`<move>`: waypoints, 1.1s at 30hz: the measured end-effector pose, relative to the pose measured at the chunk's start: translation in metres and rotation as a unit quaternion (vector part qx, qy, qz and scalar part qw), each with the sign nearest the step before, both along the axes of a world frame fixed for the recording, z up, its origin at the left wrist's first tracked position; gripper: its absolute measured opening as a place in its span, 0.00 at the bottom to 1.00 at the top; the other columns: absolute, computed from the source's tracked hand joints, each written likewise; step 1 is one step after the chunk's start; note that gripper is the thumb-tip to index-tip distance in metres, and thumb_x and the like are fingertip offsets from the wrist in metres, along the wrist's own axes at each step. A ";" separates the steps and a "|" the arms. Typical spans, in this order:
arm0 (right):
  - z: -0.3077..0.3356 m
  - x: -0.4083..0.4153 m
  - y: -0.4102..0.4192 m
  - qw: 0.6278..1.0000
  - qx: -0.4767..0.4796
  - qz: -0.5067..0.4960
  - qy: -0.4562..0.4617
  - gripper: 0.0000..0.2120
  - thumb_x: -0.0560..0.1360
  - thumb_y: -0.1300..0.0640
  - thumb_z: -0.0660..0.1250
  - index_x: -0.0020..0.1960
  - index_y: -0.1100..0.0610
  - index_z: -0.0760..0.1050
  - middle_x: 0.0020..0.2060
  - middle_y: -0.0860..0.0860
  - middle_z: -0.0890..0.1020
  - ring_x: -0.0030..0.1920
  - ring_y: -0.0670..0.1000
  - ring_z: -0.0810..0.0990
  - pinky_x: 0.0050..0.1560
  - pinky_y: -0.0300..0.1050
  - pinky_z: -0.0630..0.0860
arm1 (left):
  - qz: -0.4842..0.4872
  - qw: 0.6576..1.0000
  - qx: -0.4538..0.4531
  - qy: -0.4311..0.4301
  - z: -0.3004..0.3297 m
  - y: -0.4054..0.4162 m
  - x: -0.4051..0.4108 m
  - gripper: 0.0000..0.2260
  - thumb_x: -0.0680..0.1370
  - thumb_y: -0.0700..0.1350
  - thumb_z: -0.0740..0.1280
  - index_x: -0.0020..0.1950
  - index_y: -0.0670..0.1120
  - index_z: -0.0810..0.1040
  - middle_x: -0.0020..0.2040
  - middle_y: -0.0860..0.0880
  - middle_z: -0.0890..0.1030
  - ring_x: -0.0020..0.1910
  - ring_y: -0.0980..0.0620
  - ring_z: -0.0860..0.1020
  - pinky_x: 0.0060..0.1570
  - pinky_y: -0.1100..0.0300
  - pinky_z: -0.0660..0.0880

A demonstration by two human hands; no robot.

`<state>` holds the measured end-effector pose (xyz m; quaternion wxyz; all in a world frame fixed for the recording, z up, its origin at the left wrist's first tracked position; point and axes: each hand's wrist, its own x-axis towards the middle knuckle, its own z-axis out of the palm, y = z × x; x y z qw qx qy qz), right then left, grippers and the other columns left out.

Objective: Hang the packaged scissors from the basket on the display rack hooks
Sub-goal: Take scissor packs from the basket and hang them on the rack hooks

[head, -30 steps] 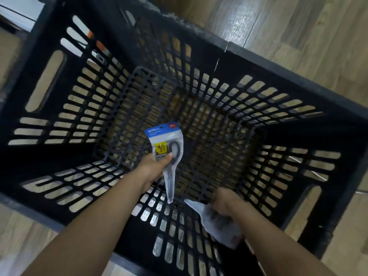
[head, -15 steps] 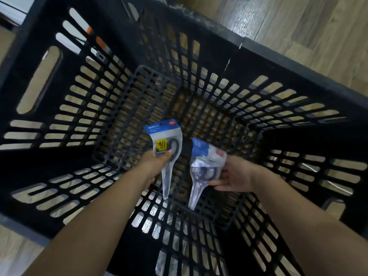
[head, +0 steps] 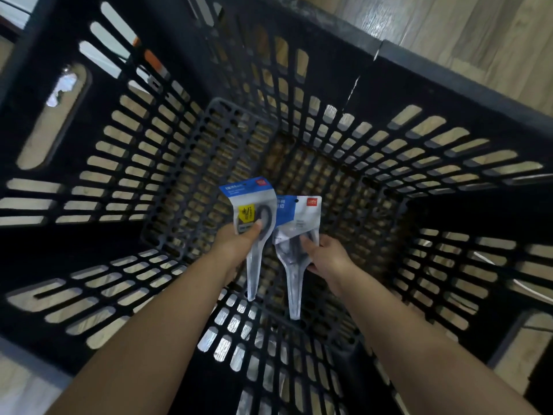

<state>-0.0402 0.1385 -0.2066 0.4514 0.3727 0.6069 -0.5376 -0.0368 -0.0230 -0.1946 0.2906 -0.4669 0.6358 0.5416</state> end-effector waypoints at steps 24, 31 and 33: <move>0.591 -0.121 -0.082 0.914 -0.086 0.110 0.380 0.07 0.78 0.53 0.64 0.47 0.57 0.73 0.46 0.60 0.80 0.46 0.58 0.79 0.56 0.57 0.75 | 0.185 0.911 -0.127 0.345 0.601 -0.059 -0.046 0.09 0.76 0.45 0.69 0.53 0.43 0.74 0.46 0.46 0.79 0.42 0.53 0.78 0.41 0.68 0.75; 0.860 -0.097 -0.138 0.774 -0.139 0.231 0.573 0.13 0.78 0.49 0.62 0.49 0.59 0.74 0.43 0.59 0.78 0.45 0.56 0.77 0.45 0.47 0.70 | 0.261 0.812 -0.174 0.491 0.849 -0.089 0.017 0.07 0.74 0.47 0.70 0.42 0.44 0.77 0.37 0.43 0.80 0.39 0.46 0.77 0.45 0.51 0.76; 0.914 -0.073 -0.146 0.745 -0.180 0.234 0.598 0.12 0.78 0.48 0.62 0.50 0.57 0.73 0.45 0.57 0.79 0.44 0.55 0.78 0.44 0.47 0.73 | 0.268 0.776 -0.197 0.536 0.904 -0.092 0.045 0.05 0.77 0.41 0.67 0.41 0.46 0.76 0.35 0.47 0.78 0.35 0.49 0.74 0.40 0.56 0.72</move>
